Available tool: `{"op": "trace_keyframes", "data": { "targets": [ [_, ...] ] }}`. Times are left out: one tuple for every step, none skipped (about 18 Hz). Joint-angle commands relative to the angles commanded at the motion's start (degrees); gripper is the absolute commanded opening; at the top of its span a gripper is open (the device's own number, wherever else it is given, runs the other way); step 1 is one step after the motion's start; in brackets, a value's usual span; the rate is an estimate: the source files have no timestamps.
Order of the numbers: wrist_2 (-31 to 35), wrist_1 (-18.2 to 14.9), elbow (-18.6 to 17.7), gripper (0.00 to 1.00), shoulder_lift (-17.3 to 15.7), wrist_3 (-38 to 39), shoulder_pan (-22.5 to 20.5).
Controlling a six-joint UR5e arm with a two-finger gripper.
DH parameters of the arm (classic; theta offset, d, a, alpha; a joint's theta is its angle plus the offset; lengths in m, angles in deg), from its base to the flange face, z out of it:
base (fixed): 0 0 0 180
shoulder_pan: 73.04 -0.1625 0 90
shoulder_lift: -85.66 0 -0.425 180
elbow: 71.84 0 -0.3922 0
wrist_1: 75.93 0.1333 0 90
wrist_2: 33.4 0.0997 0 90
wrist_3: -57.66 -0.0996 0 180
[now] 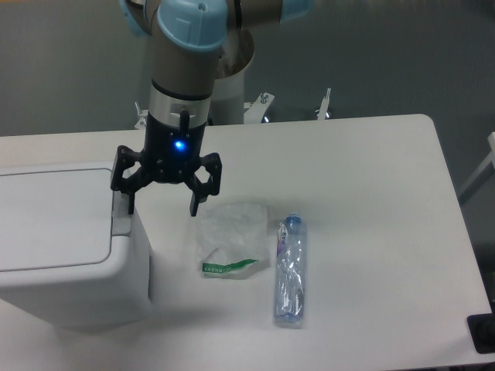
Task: Open the trash can
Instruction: 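Press the gripper finger down on the lid to pop it open, then raise the gripper away from the opened trash can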
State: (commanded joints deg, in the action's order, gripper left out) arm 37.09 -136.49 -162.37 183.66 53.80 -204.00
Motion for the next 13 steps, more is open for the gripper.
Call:
{"op": "trace_keyframes", "data": {
  "targets": [
    [0.0,0.0,0.0,1.0,0.0,0.0,0.0],
    [0.0,0.0,0.0,1.0,0.0,0.0,0.0],
    [0.0,0.0,0.0,1.0,0.0,0.09,0.0],
    [0.0,0.0,0.0,1.0,0.0,0.09,0.0],
    [0.09,0.0,0.0,1.0,0.0,0.09,0.0],
    [0.0,0.0,0.0,1.0,-0.17,0.09,0.0],
    [0.09,0.0,0.17,1.0,-0.44,0.17,0.0],
    [0.09,0.0,0.26,1.0,-0.7,0.18,-0.09],
    [0.0,0.0,0.61,1.0,-1.31,0.09,-0.09],
    [0.09,0.0,0.79,1.0,-1.75,0.09,-0.17],
    [0.17,0.0,0.88,1.0,-2.02,0.0,-0.44],
    [0.18,0.09,1.05,1.0,-2.63,-0.26,-0.79],
    [0.44,0.26,1.05,1.0,-3.51,-0.52,-2.27]
  ]
}}
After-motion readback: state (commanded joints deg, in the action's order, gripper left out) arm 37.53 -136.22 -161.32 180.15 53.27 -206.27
